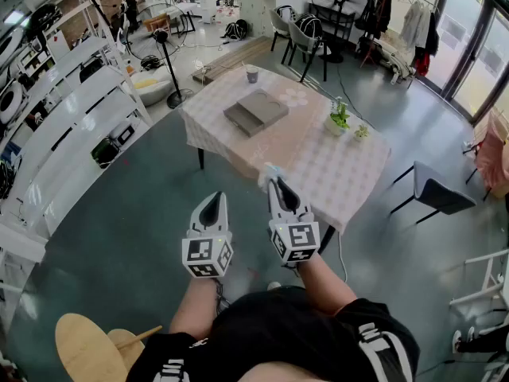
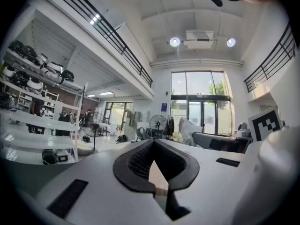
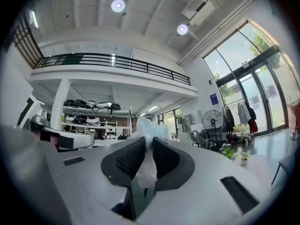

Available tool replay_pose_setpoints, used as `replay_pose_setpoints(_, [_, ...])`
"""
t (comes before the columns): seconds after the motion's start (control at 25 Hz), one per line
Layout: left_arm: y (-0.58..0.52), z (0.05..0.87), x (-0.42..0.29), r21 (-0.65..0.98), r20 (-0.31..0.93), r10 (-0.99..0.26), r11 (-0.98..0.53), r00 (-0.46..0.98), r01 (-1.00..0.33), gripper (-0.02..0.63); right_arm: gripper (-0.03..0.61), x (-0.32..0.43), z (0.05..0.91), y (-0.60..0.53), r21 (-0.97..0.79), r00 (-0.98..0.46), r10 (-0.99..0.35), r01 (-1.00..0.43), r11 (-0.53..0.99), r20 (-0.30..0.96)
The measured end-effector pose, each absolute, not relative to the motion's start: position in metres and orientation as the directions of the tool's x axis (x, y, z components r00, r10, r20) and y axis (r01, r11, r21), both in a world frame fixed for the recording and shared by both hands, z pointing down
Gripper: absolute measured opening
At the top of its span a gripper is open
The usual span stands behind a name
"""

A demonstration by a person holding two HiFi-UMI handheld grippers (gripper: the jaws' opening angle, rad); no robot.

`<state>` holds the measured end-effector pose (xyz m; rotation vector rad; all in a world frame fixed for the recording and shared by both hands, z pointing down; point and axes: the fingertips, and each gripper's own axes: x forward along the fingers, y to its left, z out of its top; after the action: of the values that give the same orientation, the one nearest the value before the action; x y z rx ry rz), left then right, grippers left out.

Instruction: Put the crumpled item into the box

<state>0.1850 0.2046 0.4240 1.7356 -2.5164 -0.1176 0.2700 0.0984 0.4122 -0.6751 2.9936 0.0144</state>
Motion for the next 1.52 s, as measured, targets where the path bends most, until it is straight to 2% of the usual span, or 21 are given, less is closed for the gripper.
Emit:
replay_pose_setpoints(0.8, [0.251,0.429,0.19,0.099,0.011,-0.954,0.299,-0.299,-0.949,0.0,0.057,0.275,0.417,0.139,-0.025,-0.867,-0.492,-0.492,0.87,-0.075])
replay_pose_setpoints(1.08, [0.233,0.442,0.177,0.088,0.003,-0.953,0.302,-0.303,-0.949,0.0,0.057,0.262,0.435,0.118,-0.026,-0.866,-0.494,-0.493,0.87,-0.076])
replay_pose_setpoints(1.52, [0.133,0.451,0.072,0.063,0.015,-0.95,0.313,-0.313,-0.948,0.0,0.057,0.15,0.443,0.014,-0.032,-0.874,-0.481,-0.48,0.877,-0.072])
